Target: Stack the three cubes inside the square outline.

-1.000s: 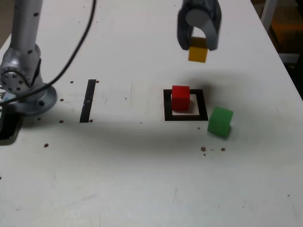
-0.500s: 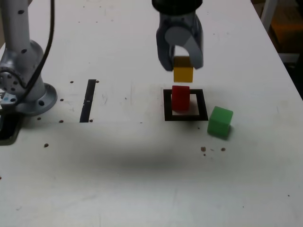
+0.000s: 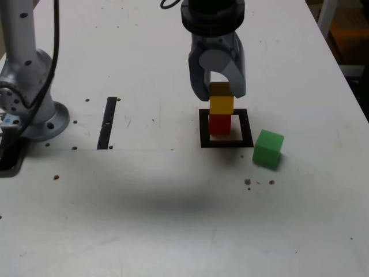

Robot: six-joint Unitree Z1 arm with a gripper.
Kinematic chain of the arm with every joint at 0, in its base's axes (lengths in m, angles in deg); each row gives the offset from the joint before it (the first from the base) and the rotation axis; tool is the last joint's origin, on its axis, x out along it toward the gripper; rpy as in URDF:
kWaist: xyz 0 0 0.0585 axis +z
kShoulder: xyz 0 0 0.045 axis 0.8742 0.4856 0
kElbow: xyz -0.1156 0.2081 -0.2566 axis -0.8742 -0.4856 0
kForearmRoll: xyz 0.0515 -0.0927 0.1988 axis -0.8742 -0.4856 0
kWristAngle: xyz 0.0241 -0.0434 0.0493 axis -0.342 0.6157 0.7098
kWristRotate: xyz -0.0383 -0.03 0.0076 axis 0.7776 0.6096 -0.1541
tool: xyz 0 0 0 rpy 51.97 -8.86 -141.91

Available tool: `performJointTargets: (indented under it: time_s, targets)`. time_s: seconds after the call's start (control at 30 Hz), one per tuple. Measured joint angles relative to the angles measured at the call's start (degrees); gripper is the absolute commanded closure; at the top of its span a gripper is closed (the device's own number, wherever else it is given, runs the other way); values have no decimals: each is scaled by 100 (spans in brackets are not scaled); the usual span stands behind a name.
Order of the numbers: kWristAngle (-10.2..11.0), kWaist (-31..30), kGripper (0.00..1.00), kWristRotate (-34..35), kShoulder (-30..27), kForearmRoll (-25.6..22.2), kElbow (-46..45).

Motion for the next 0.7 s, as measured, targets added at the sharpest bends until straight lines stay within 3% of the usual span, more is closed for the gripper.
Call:
performJointTargets:
  time_s: [0.7]
  targets:
    - [136,0,82,-48,181,20,-8]
